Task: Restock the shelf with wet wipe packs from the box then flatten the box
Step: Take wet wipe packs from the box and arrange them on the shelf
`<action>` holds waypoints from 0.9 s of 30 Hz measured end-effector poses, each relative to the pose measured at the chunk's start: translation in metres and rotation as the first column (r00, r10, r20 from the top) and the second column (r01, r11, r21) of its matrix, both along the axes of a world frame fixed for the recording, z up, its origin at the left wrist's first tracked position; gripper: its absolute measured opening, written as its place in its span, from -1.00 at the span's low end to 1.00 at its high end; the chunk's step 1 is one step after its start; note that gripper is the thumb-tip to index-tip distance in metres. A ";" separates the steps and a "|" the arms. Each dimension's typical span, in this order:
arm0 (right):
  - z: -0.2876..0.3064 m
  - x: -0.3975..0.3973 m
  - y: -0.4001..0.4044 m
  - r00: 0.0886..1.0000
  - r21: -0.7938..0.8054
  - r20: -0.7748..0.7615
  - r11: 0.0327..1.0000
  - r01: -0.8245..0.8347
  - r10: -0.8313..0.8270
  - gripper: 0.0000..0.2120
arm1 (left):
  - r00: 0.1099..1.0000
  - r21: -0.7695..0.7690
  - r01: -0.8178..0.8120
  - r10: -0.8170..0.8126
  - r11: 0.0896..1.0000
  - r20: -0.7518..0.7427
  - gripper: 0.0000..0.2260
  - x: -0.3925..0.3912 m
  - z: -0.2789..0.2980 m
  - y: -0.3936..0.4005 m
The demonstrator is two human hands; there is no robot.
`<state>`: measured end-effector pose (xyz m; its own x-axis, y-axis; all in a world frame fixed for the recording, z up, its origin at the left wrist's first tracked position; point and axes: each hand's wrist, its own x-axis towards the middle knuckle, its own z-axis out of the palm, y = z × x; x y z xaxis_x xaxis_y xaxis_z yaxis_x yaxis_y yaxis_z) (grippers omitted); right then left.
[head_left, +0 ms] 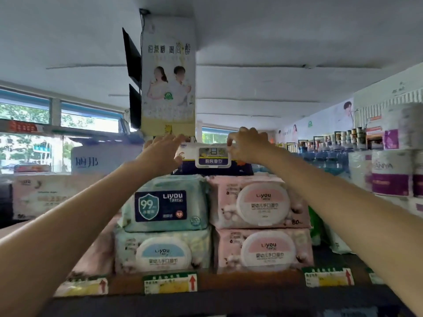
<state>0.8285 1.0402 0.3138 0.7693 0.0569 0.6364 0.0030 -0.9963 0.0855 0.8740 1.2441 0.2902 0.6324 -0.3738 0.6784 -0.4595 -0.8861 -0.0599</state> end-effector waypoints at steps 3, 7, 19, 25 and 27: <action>0.010 0.033 -0.006 0.994 -0.027 -0.107 1.000 -0.006 0.003 -0.75 | 0.999 0.074 -0.027 0.029 0.997 -0.020 -0.52 0.029 0.010 0.008; 0.021 0.074 -0.032 0.973 -0.049 -0.226 0.998 0.025 -0.035 -0.62 | 0.998 0.182 -0.014 0.024 0.983 -0.056 -0.48 0.067 0.025 0.008; 0.043 0.143 -0.090 0.901 -0.278 -0.301 0.933 0.229 -0.311 -0.60 | 0.941 0.352 -0.142 0.236 0.925 -0.242 -0.42 0.154 0.063 -0.030; 0.040 0.159 -0.088 0.977 -0.265 -0.082 0.950 0.167 -0.195 -0.82 | 0.969 0.307 -0.202 0.236 0.930 -0.078 -0.79 0.164 0.062 -0.036; 0.038 0.160 -0.089 0.982 -0.302 -0.045 0.940 0.160 -0.182 -0.82 | 0.967 0.277 -0.244 0.255 0.929 -0.003 -0.81 0.164 0.065 -0.032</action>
